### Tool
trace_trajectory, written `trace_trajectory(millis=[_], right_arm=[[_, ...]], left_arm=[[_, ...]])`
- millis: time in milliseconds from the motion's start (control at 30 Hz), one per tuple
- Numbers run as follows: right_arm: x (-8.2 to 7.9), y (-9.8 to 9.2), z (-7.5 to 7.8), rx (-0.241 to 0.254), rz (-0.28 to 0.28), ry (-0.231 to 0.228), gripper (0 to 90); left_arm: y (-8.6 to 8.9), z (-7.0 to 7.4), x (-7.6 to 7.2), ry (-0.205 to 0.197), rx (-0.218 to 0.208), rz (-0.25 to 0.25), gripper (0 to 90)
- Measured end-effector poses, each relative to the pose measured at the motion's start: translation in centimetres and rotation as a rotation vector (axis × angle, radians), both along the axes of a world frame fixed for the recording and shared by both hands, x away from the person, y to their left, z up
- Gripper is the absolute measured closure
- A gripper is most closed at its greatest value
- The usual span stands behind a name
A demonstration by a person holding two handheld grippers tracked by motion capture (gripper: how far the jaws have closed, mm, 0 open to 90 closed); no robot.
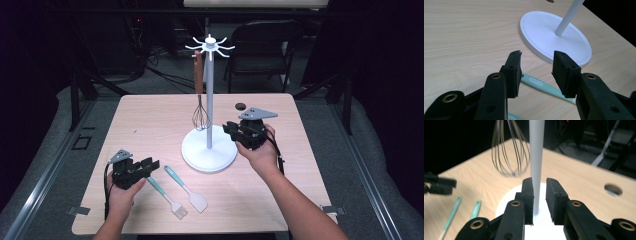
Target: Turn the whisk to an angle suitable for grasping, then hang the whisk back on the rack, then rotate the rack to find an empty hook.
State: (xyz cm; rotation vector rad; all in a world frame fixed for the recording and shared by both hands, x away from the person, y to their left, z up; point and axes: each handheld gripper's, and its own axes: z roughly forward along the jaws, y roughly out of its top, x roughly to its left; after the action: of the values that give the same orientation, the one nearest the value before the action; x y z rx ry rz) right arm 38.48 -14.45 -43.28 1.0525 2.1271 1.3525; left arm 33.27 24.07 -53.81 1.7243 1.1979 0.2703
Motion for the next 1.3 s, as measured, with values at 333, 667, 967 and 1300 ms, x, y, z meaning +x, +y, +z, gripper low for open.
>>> trace_trajectory(millis=[333, 667, 967, 1300], right_arm=[[-1.7, 0.7, -5.7, -0.070, 0.019, 0.133, 74.3], [-4.0, 3.7, -9.7, -0.123, 0.105, 0.189, 74.3], [-6.0, 5.9, -12.3, -0.171, 0.188, 0.223, 73.6], [-7.1, 9.3, -13.4, -0.175, 0.262, 0.246, 72.3]], left_arm=[[0.3, 0.0, 0.1, 0.001, -0.002, 0.008, 58.4], [0.4, 0.1, 0.0, -0.002, -0.006, 0.016, 58.5], [0.1, 0.0, 0.2, -0.001, -0.003, 0.011, 58.4], [0.1, 0.0, 0.1, 0.007, 0.010, 0.005, 58.5]])
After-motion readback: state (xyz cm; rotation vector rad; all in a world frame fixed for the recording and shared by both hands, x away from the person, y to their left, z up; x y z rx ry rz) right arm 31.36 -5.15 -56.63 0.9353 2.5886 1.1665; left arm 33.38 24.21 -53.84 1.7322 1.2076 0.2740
